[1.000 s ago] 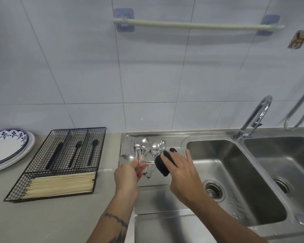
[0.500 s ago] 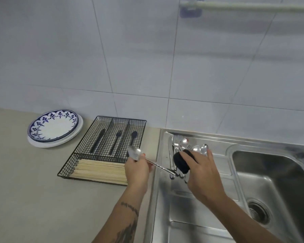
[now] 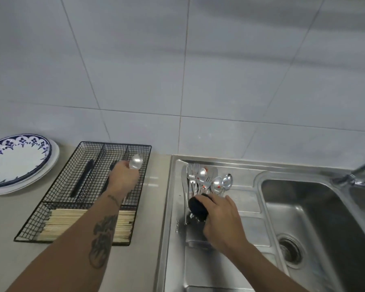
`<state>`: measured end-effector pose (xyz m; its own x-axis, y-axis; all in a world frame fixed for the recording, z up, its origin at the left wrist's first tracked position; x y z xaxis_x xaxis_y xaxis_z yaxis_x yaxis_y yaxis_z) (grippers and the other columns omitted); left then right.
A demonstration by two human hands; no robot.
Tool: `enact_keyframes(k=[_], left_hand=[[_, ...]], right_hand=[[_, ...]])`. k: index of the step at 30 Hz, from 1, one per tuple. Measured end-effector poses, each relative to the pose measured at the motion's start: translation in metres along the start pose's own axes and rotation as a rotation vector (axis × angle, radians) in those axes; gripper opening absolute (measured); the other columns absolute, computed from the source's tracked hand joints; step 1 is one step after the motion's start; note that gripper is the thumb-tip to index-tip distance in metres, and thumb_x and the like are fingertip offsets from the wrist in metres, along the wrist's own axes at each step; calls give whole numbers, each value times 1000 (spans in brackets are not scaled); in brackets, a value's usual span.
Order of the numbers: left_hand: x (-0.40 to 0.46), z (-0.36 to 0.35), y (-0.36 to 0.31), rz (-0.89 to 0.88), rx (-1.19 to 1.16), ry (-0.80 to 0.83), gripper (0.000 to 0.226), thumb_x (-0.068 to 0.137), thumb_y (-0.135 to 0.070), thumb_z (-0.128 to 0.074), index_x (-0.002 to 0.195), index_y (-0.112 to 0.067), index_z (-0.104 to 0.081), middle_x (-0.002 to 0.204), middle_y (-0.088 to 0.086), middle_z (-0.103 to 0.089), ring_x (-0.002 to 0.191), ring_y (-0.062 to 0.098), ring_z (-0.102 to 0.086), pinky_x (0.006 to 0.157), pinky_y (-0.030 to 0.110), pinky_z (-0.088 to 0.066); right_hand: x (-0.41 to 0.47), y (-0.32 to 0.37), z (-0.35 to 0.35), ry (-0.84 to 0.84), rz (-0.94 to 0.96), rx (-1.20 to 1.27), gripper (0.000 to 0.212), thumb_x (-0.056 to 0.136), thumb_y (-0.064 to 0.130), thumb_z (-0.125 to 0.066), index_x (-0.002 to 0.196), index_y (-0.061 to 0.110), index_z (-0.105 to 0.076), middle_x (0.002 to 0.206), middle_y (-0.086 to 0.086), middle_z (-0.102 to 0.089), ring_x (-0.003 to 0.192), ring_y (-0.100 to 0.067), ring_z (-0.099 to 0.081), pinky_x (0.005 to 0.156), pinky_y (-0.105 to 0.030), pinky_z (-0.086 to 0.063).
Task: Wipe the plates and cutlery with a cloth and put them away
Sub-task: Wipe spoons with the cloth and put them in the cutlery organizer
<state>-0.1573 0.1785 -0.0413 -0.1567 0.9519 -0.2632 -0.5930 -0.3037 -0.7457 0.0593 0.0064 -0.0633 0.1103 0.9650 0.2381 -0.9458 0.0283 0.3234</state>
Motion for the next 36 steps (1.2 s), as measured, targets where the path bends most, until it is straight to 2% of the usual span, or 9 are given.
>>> enact_keyframes(k=[2,4,7,11,16,19,23,28,36], left_hand=[[1,-4,1,-30,88,9,25,95,-12,-54,119,-12,-59,97,6,-61,75,18,-53,66,30,-43],[2,-9,6,-56,140,20,21,90,-7,-51,106,-10,-64,95,11,-67,77,24,-59,73,35,-52],[-8,-10,11,-70,144,-22,22,88,-9,-51,100,-11,-69,82,8,-66,72,25,-61,68,35,-55],[-36,-17,7,-201,111,-121,27,91,-7,-53,113,-13,-68,105,6,-67,86,20,-60,74,36,-52],[-78,-61,-20,-303,-13,123,17,98,-14,-55,104,-24,-67,94,-8,-68,75,10,-63,64,24,-54],[-92,-99,-26,-315,-1,223,13,96,-20,-58,100,-27,-68,94,-11,-69,86,8,-65,81,30,-57],[-113,-144,-26,-341,174,232,7,91,-32,-63,97,-29,-66,96,-8,-67,83,11,-63,77,28,-51],[-128,-174,-22,-417,405,220,27,95,-30,-56,119,-17,-60,125,-1,-55,114,21,-54,97,35,-46],[-123,-190,-40,-367,593,197,27,93,-19,-55,119,-11,-57,120,5,-57,111,24,-56,90,34,-47]], right_hand=[[-1,-5,0,-6,-13,-12,68,55,8,-71,121,23,-62,114,0,-64,95,-25,-59,96,-39,-45],[-4,-10,1,-3,-44,-1,69,55,6,-74,121,24,-62,113,2,-64,91,-24,-57,90,-37,-48],[-10,-20,1,-22,-94,29,63,58,7,-64,119,23,-64,110,1,-65,87,-25,-58,87,-39,-49],[-18,-41,2,-11,-197,87,64,61,7,-51,122,23,-62,113,1,-63,94,-28,-59,91,-41,-48],[-25,-65,15,2,-339,139,62,67,15,-44,126,25,-61,118,2,-62,103,-26,-57,97,-43,-44],[-27,-81,18,-7,-373,138,61,69,3,-52,125,26,-60,116,2,-62,103,-27,-57,96,-42,-45],[-34,-93,22,-27,-411,152,60,69,7,-47,124,25,-62,114,0,-64,101,-28,-59,94,-43,-46],[-42,-102,16,-19,-399,169,62,67,6,-48,124,25,-62,111,0,-65,98,-27,-61,92,-42,-46],[-51,-111,15,-34,-398,245,64,60,12,-43,119,25,-64,108,2,-65,95,-24,-60,89,-41,-48]])
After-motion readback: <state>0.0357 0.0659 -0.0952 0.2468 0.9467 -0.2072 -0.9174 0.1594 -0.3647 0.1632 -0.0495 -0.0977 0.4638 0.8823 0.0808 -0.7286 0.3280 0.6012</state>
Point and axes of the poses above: each hand's wrist, its own x-axis towards the middle knuckle, its own z-axis out of the back of the hand, y = z × x, the point moved 2 cm from there along x, towards the middle knuckle
